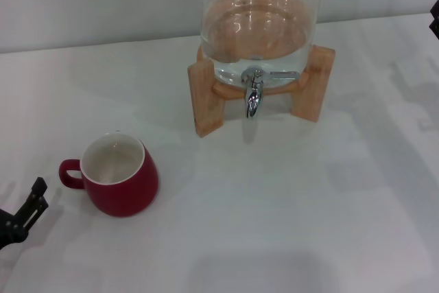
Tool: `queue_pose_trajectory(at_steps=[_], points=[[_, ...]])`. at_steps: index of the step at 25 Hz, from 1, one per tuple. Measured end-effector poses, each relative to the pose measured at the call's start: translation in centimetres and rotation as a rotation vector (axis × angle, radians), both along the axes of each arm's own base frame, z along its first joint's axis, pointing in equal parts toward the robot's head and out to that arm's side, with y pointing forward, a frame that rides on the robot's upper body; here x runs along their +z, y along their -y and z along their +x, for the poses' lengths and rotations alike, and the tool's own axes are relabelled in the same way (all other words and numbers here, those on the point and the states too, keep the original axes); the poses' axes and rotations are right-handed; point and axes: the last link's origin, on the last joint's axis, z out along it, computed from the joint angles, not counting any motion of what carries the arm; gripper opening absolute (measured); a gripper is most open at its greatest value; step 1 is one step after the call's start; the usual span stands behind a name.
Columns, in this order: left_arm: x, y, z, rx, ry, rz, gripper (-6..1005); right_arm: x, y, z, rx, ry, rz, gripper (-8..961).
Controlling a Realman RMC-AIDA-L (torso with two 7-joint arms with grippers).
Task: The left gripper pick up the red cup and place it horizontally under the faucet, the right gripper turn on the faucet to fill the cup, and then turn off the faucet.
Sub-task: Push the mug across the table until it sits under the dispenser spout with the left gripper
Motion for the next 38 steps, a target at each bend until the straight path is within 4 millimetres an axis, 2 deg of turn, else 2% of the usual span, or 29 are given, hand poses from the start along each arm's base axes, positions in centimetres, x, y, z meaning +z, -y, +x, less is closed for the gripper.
queue_pose_trajectory(at_steps=[18,38], points=[[-0.3,-0.9,0.6,-0.027,0.000,-0.033,847,-0.2,0.1,-0.2,0.014,0.005,-0.008,810],[-1.4,-1.1,0.9,-0.033,-0.019,-0.087,841,-0.2,0.1,-0.2,0.015,0.005,-0.007,810]])
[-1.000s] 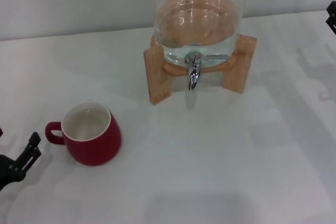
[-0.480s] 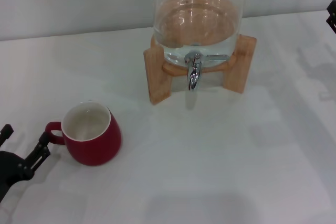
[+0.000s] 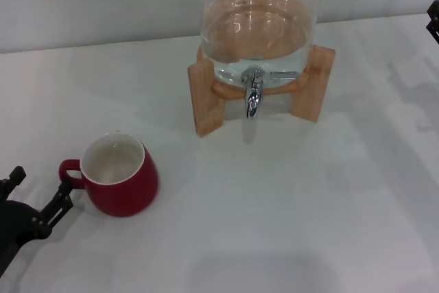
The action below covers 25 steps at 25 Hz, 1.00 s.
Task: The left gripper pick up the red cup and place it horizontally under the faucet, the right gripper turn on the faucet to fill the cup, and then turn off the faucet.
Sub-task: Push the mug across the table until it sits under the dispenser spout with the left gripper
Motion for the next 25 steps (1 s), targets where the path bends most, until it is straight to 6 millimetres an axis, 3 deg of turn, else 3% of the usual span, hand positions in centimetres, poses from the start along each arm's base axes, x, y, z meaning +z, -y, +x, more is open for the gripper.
queue_pose_trajectory(at_steps=[25], points=[[0.5,-1.5,-0.2,-0.013,-0.028,-0.020,834,-0.1,0.0,-0.1,0.006,0.003,-0.007,809]])
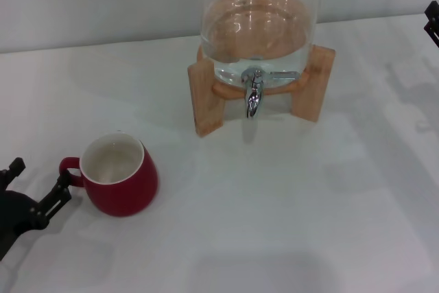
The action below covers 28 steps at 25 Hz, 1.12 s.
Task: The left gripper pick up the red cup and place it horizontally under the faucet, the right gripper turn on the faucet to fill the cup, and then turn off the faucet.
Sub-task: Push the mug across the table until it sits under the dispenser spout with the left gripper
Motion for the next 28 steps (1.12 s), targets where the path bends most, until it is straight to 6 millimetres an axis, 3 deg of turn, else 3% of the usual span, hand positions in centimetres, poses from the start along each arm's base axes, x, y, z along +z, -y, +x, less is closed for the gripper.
queue_pose_trajectory(at_steps=[28], points=[[-0.27,-0.89,-0.04,0.008,-0.027,-0.016,827,-0.01,0.00,-0.03,0.002,0.001,-0.001,809]])
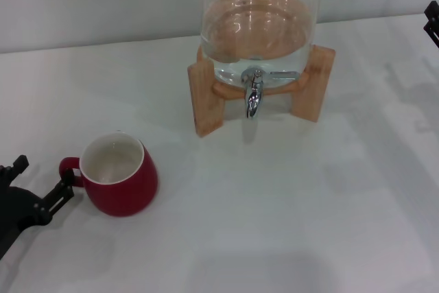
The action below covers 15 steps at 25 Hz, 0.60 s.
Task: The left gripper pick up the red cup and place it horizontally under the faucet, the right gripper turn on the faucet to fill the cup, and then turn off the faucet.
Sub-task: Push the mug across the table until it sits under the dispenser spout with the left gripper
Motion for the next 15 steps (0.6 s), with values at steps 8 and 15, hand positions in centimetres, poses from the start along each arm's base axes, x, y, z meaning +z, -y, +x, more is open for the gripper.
queue_pose_trajectory(at_steps=[8,15], points=[[0.22,-0.28,0.04,-0.006,-0.004,0.002,824,0.00,0.00,-0.01,0.000,0.000,0.000,809],[0.34,-0.65,0.11,-0.011,-0.011,0.002,823,0.01,0.01,-0.05,0.003,0.000,0.001,809]])
